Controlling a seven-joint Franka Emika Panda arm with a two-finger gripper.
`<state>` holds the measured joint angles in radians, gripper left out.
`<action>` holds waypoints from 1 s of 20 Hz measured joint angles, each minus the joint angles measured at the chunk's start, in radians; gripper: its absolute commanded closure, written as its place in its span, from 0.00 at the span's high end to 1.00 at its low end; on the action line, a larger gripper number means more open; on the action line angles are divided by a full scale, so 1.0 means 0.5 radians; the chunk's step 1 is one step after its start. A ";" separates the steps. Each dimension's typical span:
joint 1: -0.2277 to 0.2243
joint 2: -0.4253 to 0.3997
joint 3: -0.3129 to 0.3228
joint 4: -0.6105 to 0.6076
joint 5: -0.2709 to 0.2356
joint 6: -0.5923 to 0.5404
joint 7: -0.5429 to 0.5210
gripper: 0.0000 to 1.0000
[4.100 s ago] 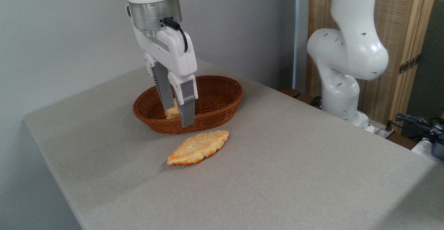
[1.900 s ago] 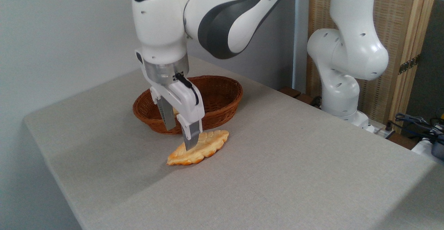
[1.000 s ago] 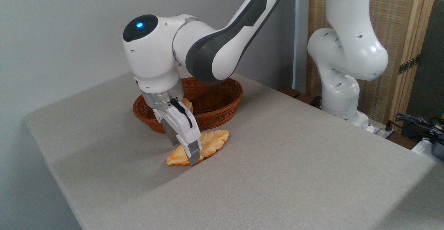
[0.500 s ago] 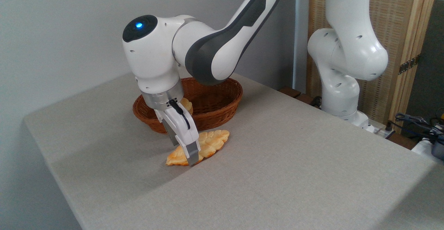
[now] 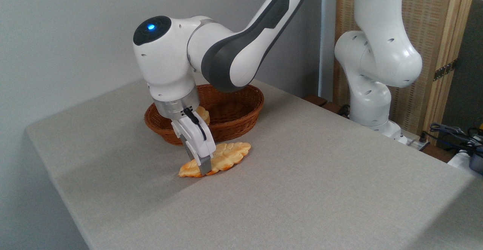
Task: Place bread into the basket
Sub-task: 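Lift the bread and carry it over the wicker basket, then release the bread into the basket and raise the gripper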
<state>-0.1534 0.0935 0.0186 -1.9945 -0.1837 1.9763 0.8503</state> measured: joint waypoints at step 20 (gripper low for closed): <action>-0.121 -0.419 -0.166 0.089 -0.006 -0.350 -0.497 0.58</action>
<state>-0.2140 -0.1160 -0.0646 -1.9500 -0.1866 1.8015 0.6016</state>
